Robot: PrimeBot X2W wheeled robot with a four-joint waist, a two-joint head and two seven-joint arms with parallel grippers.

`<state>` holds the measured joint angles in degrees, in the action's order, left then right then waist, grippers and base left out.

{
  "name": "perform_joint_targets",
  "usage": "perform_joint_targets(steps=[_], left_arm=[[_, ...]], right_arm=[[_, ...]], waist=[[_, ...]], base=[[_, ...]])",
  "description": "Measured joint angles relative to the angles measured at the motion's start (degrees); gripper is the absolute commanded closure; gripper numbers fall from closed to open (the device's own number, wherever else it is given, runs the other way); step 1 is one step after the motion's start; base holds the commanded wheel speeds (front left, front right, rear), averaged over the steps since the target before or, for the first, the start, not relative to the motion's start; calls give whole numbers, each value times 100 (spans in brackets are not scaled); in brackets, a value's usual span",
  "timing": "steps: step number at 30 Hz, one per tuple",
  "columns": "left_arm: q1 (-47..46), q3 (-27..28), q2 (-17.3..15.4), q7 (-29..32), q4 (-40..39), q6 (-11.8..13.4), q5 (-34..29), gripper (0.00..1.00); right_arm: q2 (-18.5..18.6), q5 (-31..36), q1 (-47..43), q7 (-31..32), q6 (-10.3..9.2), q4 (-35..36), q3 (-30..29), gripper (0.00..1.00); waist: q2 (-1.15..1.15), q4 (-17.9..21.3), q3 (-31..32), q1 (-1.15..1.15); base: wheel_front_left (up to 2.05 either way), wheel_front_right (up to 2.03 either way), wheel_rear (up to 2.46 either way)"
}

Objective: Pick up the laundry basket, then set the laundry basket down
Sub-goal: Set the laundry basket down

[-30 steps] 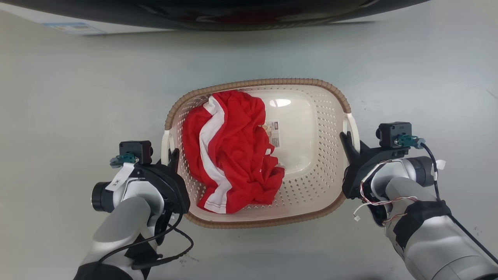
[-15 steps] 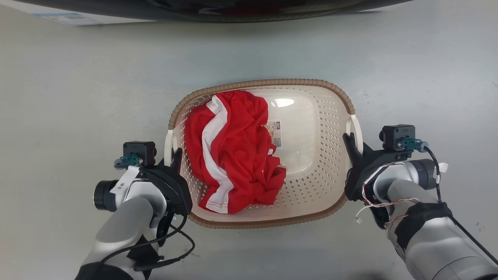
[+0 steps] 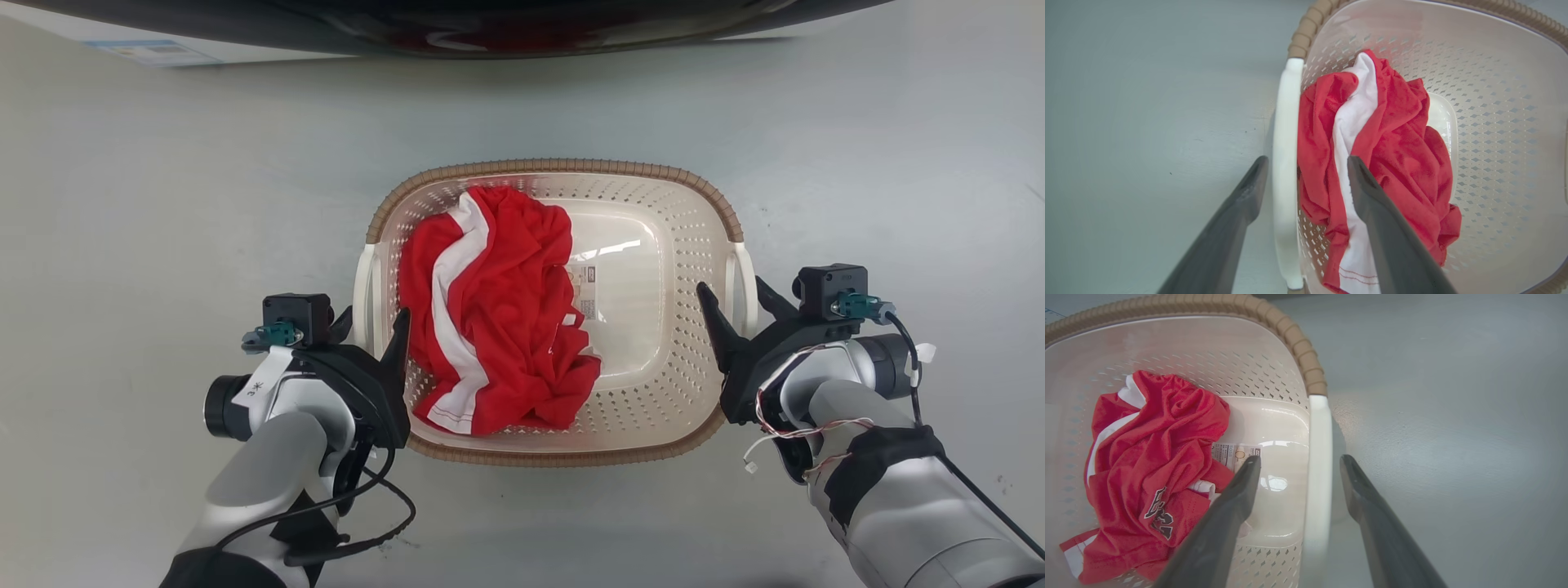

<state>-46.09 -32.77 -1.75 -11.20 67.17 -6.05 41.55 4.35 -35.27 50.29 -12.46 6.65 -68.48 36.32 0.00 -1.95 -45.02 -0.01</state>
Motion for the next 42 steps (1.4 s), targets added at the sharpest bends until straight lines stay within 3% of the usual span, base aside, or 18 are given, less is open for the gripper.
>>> perform_joint_targets(steps=[14,28,37,42], left_arm=[[99,-62,-1,-112,264,-54,23,0],[588,-96,-69,-280,267,-59,-20,0],[903,-56,-170,-307,14,-101,-37,0],[1034,86,-238,-308,-378,-42,-56,0]], right_arm=[[8,47,-117,-125,42,-93,78,0],[-1,-19,-781,-177,41,-77,-118,0],[11,-59,-1111,-180,-27,401,-370,0],[105,-57,-1321,-181,-159,767,-552,0]], waist=[[0,-8,590,0],[0,40,1692,0],[-1,62,2367,0],[-1,63,2690,0]], base=[[0,0,0],[0,0,0],[0,0,0],[0,0,0]])
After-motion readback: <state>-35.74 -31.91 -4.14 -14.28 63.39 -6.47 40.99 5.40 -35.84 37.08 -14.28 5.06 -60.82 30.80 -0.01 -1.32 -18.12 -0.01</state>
